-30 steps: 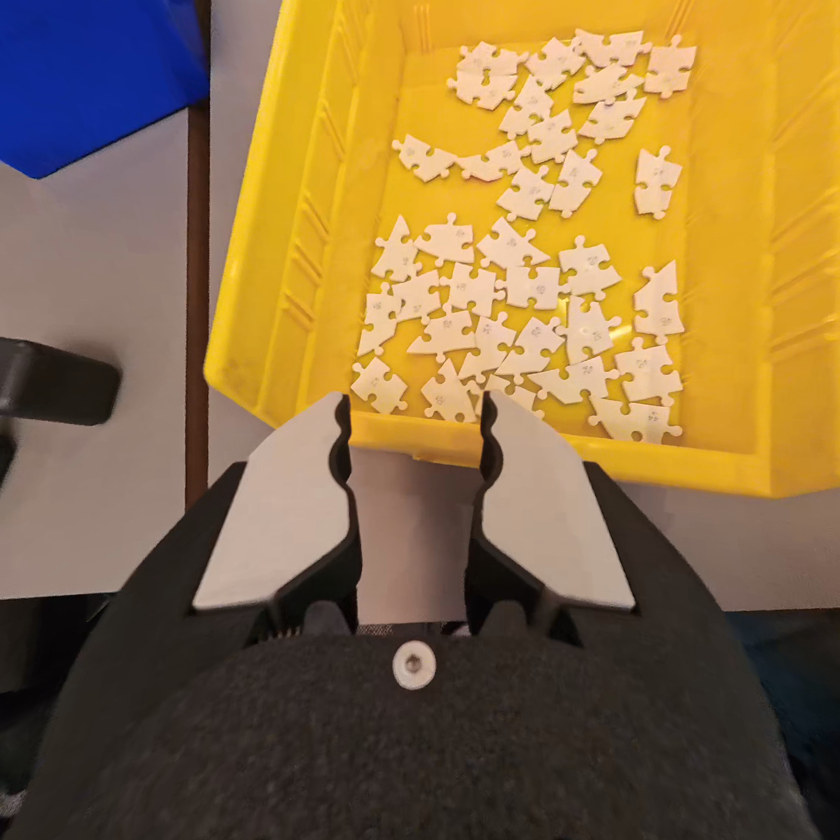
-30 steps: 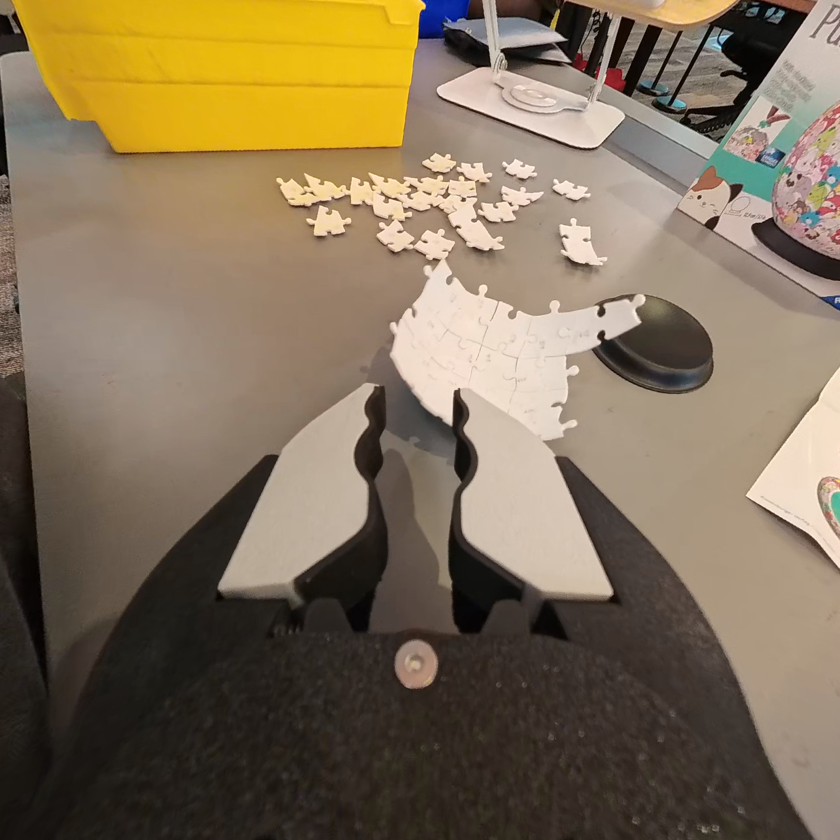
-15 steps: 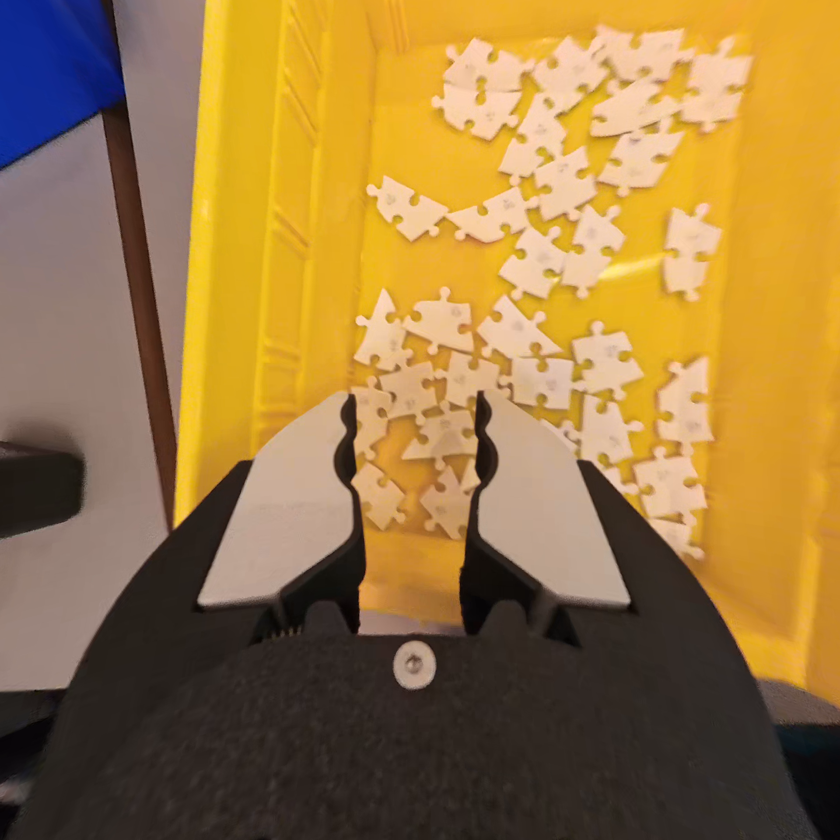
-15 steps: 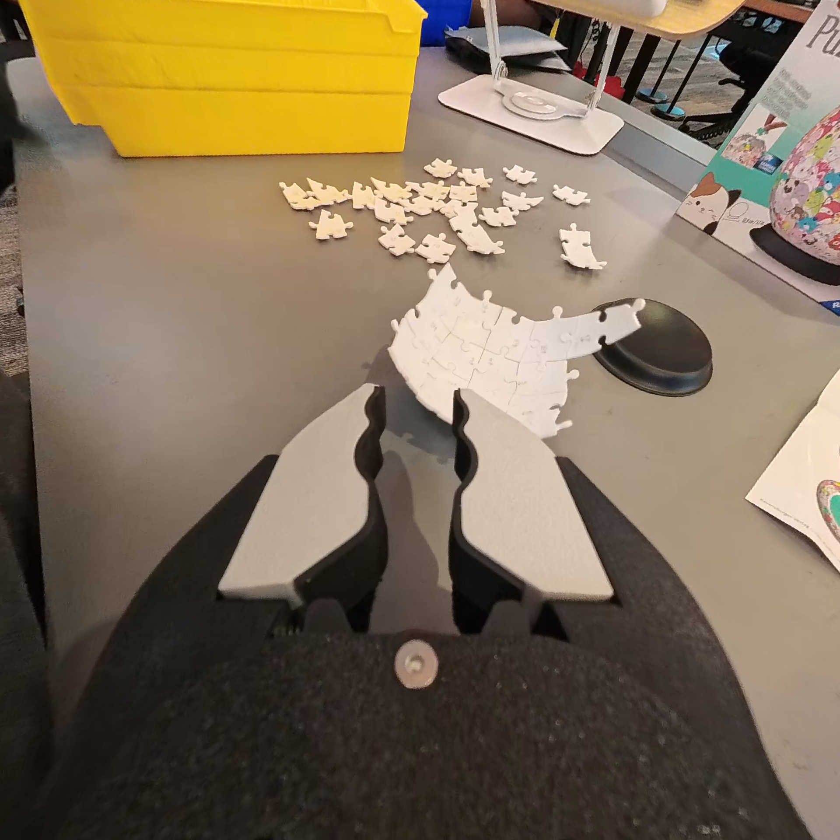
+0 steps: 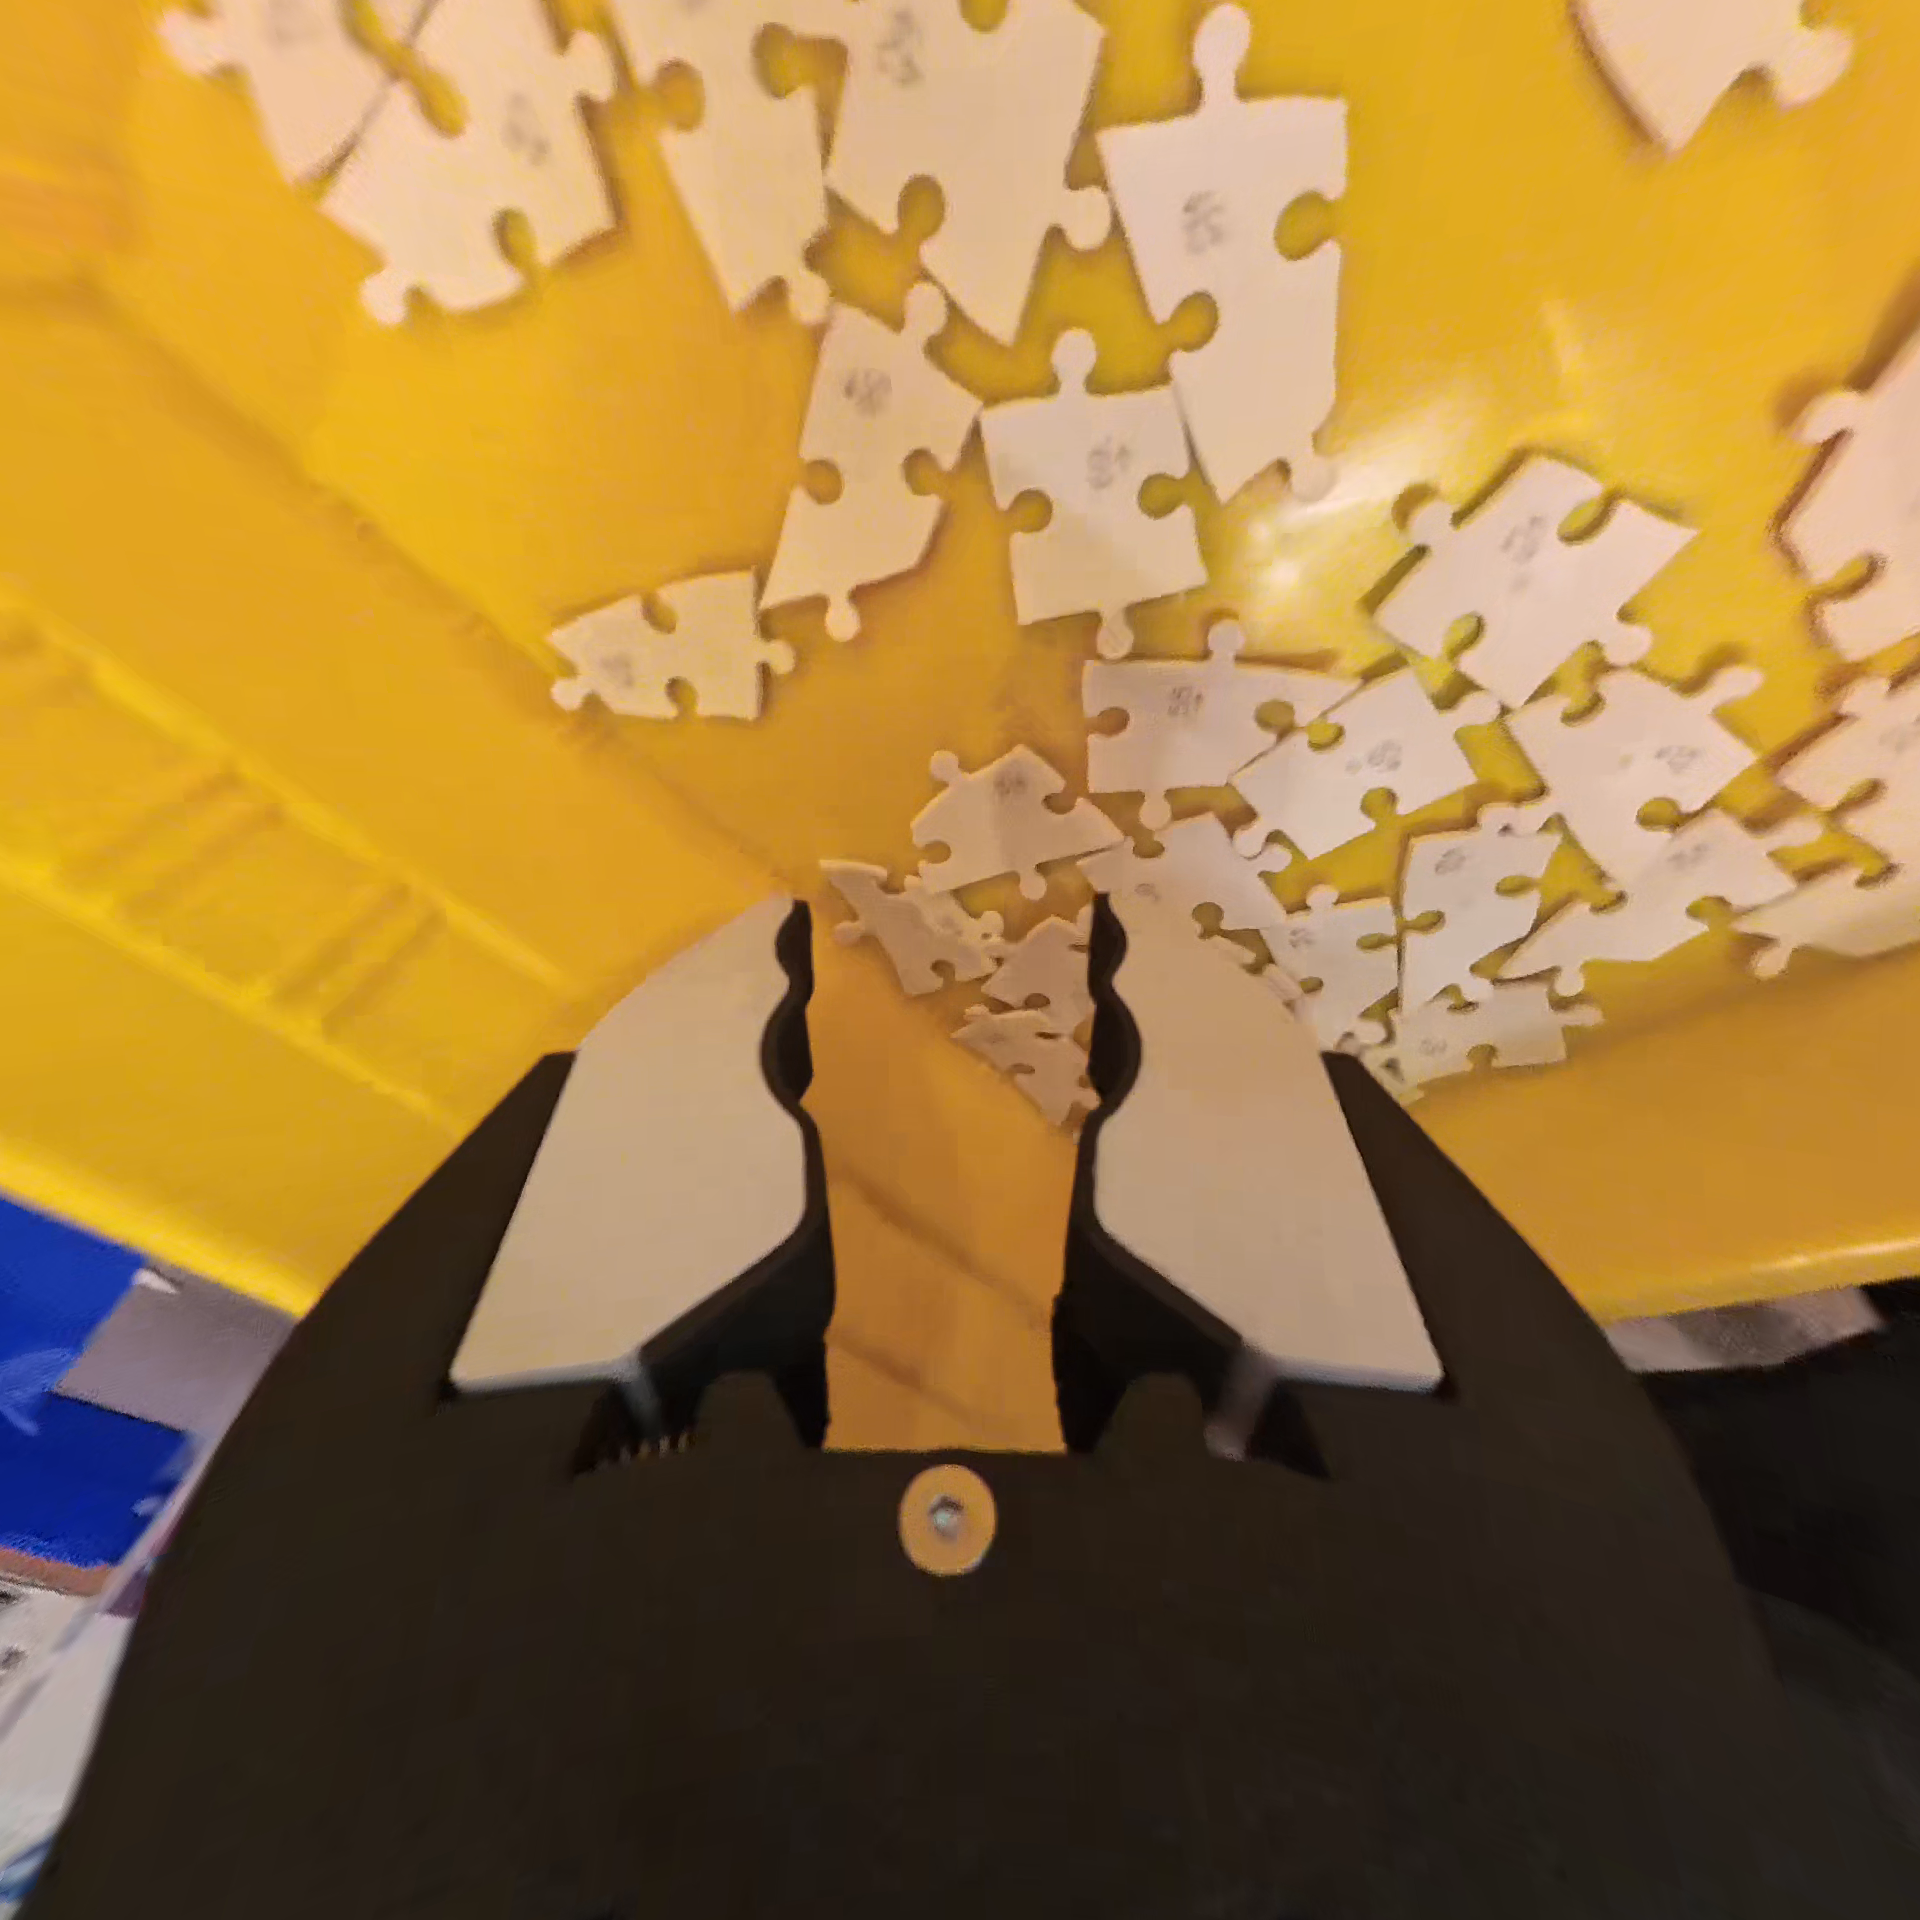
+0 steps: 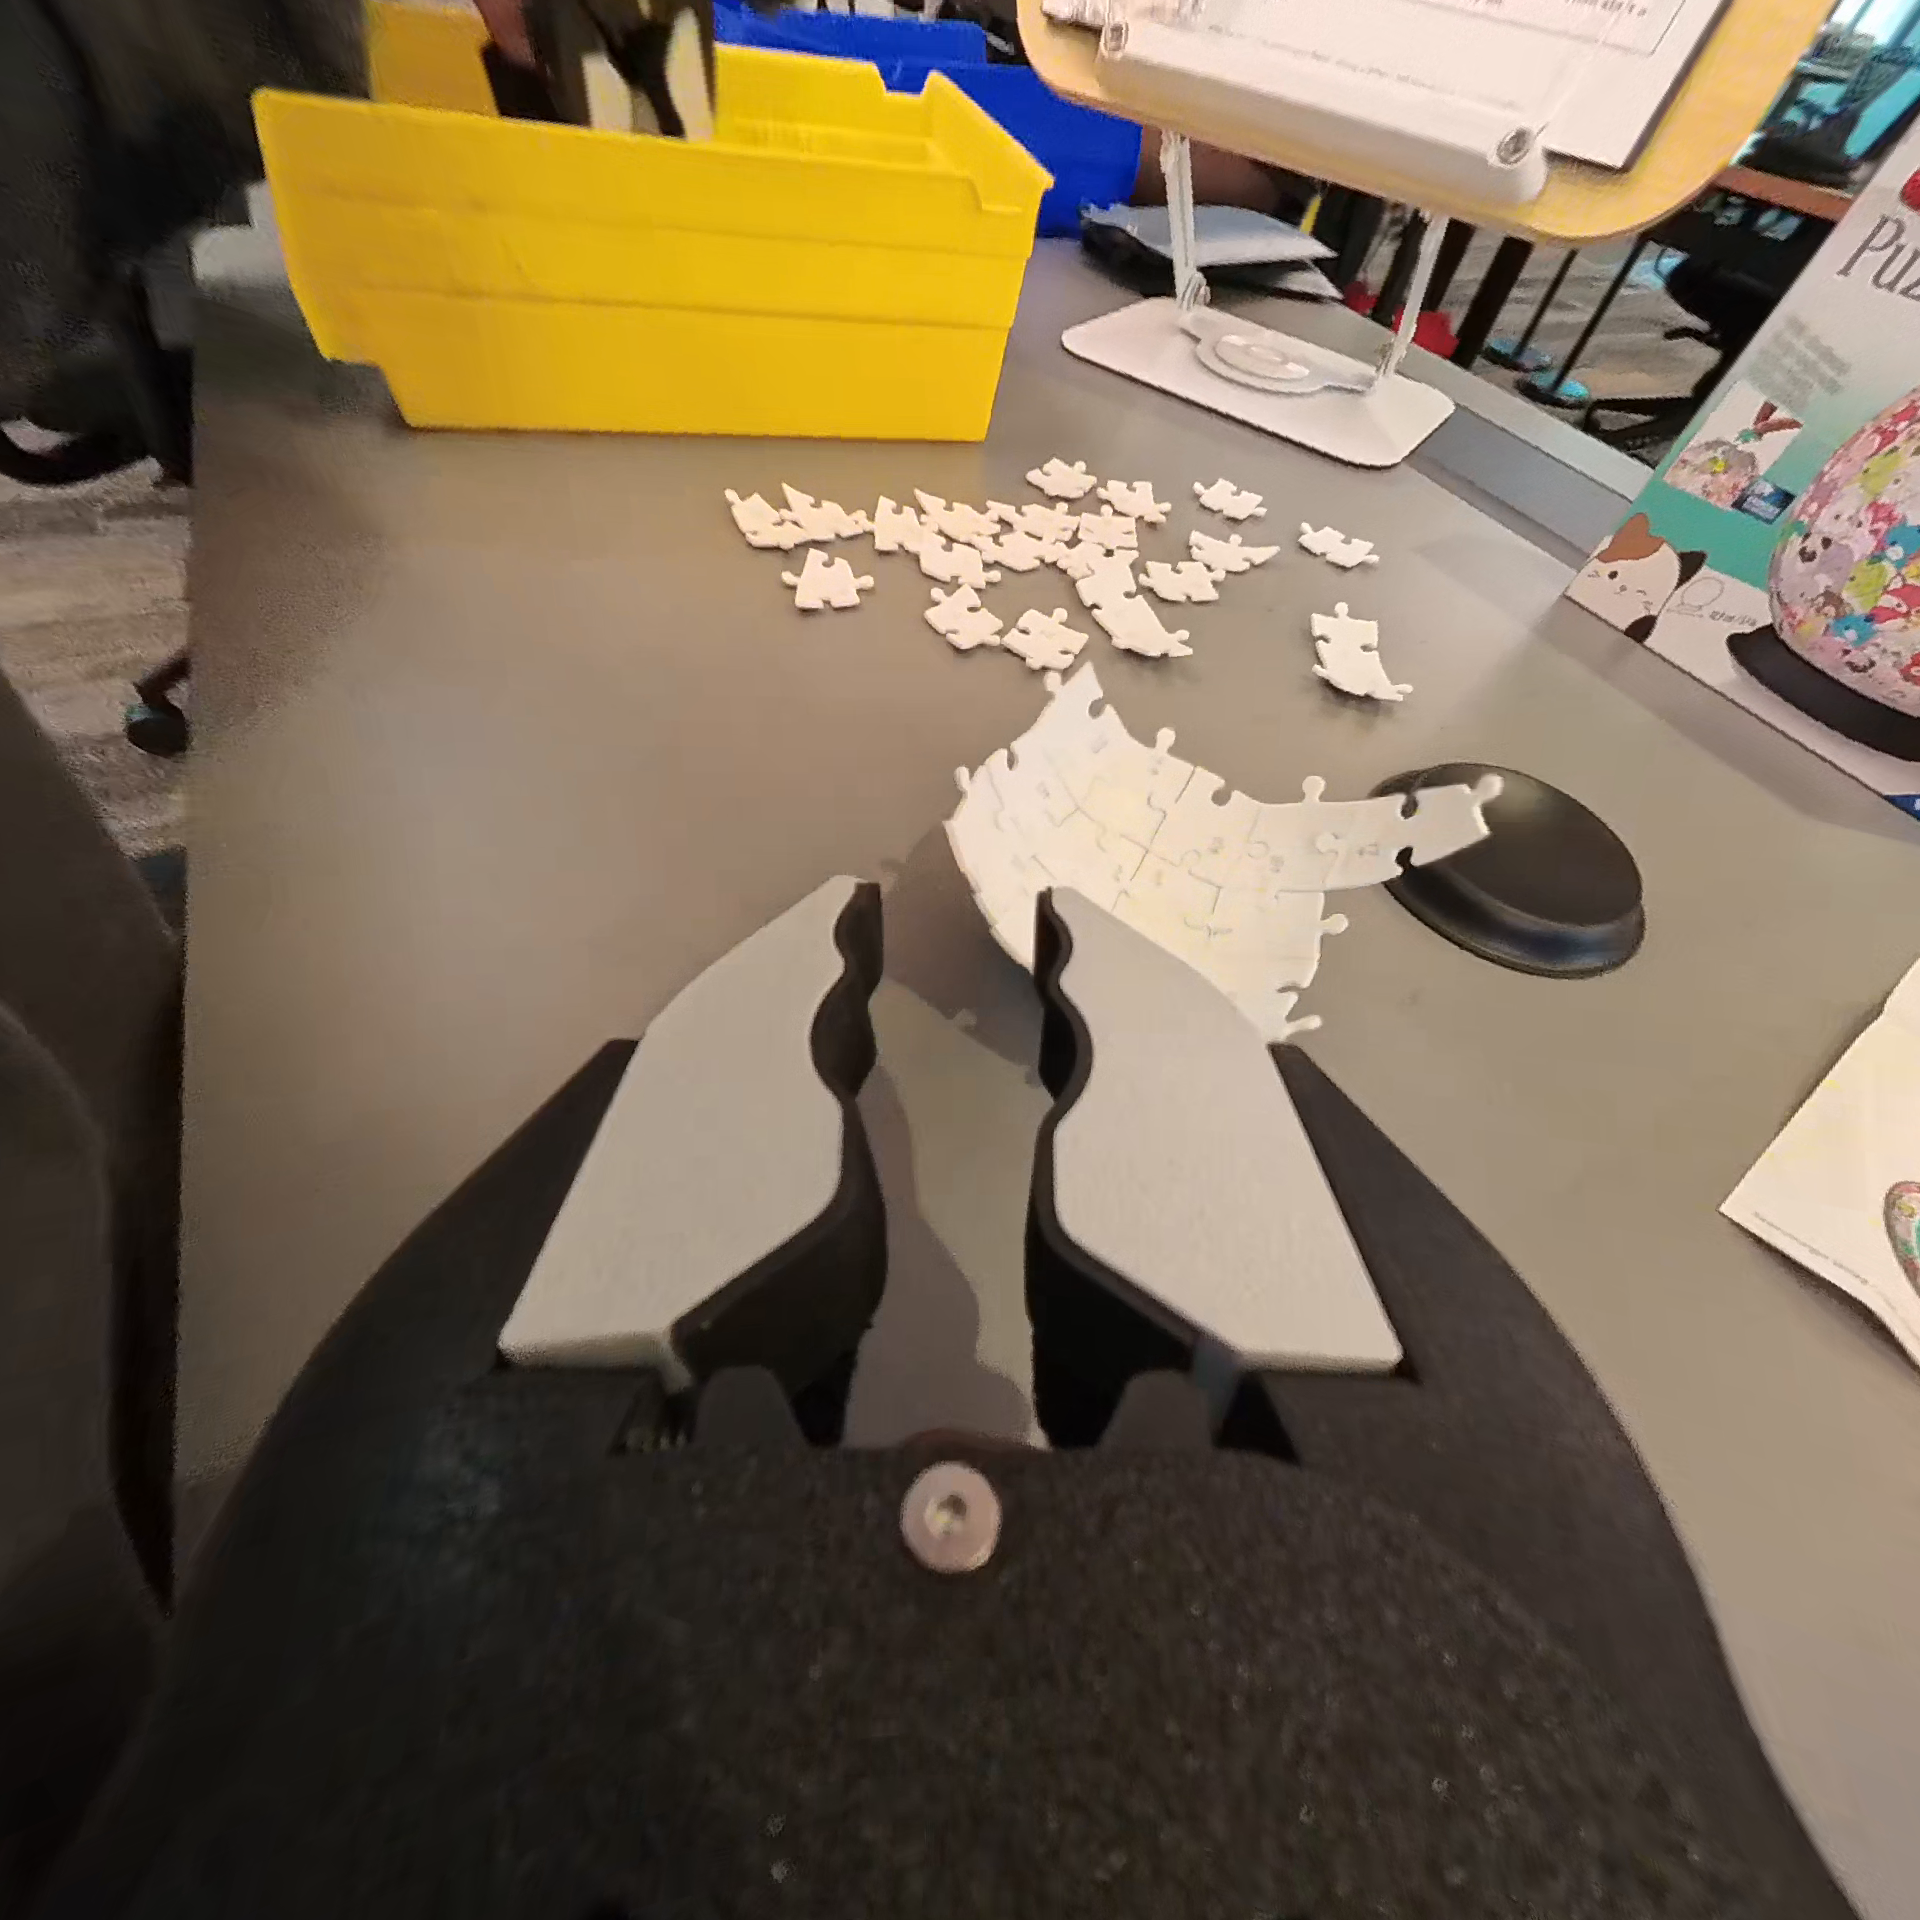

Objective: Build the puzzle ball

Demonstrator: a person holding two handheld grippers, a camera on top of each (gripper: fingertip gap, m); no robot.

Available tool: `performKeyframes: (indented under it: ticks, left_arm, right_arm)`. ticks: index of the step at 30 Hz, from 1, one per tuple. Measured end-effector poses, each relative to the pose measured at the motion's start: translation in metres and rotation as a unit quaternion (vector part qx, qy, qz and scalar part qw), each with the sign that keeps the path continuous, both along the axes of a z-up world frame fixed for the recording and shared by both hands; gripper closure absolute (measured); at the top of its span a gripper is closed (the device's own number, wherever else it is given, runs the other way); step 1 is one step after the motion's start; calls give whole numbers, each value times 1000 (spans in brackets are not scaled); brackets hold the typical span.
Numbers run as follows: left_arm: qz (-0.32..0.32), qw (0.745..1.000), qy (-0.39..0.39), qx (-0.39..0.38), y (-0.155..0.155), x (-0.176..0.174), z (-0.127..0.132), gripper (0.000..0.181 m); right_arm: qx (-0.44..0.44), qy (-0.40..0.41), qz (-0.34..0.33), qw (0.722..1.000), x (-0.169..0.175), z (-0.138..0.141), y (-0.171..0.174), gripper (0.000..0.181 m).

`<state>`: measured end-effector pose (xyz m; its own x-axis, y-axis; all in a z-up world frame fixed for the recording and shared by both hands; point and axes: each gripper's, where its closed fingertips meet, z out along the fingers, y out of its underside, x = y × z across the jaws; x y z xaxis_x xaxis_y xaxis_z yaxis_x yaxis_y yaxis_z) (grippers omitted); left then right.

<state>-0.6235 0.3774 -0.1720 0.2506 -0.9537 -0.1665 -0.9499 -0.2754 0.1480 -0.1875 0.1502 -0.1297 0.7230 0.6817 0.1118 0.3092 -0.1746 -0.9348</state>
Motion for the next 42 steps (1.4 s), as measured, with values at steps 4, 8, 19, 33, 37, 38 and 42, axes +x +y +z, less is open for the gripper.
performKeyframes:
  ticks: [4, 8, 19, 33, 37, 38, 42]
  left_arm:
    - [-41, 995, 72, -48, 7, -2, -7, 137]
    - [-69, 983, 145, -87, 11, -5, -5, 139]
    - [-141, 943, 255, -161, 18, -15, -11, 147]
    - [-138, 951, 219, -170, 4, -13, -12, 181]
    - [-123, 964, 192, -140, 7, -10, -1, 181]
    - [-117, 967, 185, -130, 9, -9, 2, 181]
    - [-82, 973, 176, -127, 2, -18, 2, 163]
  right_arm:
    - [-2, 65, 14, 998, 4, 12, -3, 154]
    - [-4, 90, 25, 996, 3, 17, -7, 153]
    - [-7, 71, 31, 997, -1, 13, -8, 153]
    - [-14, 75, 26, 997, 0, 12, -7, 153]
    - [-11, 71, 27, 997, -1, 12, -7, 153]
    - [-11, 69, 27, 997, -1, 11, -8, 153]
    - [-8, 61, 29, 998, -3, 10, -8, 153]
